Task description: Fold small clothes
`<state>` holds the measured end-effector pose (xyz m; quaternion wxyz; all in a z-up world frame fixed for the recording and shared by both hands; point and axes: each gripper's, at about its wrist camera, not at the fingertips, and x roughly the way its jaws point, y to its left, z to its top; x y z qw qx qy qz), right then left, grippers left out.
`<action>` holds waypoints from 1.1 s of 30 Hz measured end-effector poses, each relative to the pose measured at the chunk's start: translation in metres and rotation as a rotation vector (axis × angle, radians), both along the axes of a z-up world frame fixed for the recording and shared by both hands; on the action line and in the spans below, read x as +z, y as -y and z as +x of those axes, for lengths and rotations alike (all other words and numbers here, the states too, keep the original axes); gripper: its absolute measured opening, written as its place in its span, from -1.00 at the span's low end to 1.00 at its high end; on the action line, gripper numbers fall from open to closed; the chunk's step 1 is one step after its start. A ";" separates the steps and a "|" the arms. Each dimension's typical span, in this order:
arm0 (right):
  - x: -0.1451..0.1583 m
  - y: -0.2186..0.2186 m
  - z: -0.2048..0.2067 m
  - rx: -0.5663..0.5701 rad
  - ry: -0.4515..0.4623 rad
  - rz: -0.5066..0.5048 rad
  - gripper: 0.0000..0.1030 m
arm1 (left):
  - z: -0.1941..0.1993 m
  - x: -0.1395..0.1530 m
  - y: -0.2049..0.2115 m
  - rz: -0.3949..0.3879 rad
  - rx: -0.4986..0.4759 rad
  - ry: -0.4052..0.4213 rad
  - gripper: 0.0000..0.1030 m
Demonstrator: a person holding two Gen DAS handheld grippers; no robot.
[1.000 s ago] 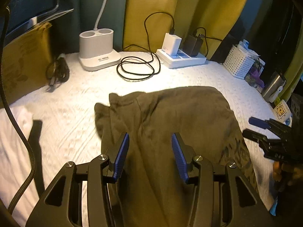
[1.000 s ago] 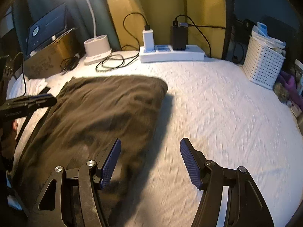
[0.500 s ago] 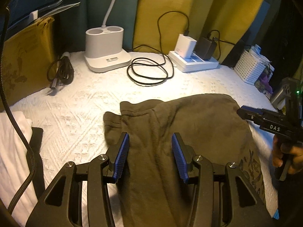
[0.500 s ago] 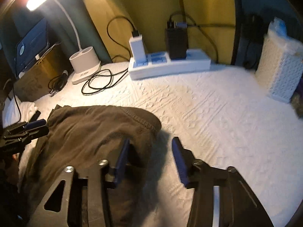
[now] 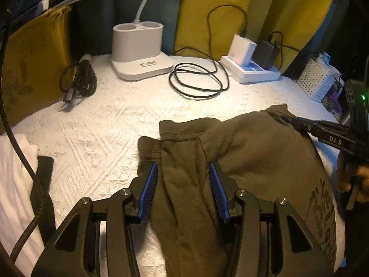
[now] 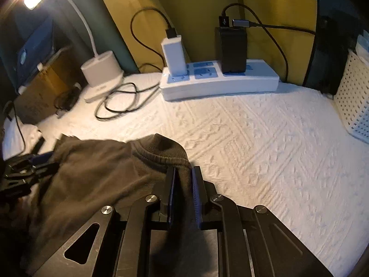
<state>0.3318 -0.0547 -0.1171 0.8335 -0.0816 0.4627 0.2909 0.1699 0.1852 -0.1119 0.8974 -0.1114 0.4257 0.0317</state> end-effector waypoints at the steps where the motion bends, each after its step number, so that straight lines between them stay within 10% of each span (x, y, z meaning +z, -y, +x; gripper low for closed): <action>1: -0.001 0.002 -0.001 -0.005 0.006 -0.009 -0.72 | 0.000 0.000 0.000 0.005 0.001 0.001 -0.06; 11: 0.006 0.013 -0.011 -0.039 0.049 -0.072 -0.51 | -0.013 0.022 -0.021 -0.044 0.083 0.038 -0.04; 17: 0.012 0.020 -0.026 -0.033 0.047 -0.069 -0.49 | -0.020 0.022 -0.003 -0.066 0.018 0.022 0.33; 21: 0.014 0.025 -0.037 -0.037 0.040 -0.055 0.49 | -0.021 0.014 0.009 -0.077 -0.004 -0.007 0.36; 33: 0.015 0.043 -0.060 -0.059 0.050 -0.057 0.51 | -0.028 0.021 0.025 -0.024 -0.027 -0.022 0.37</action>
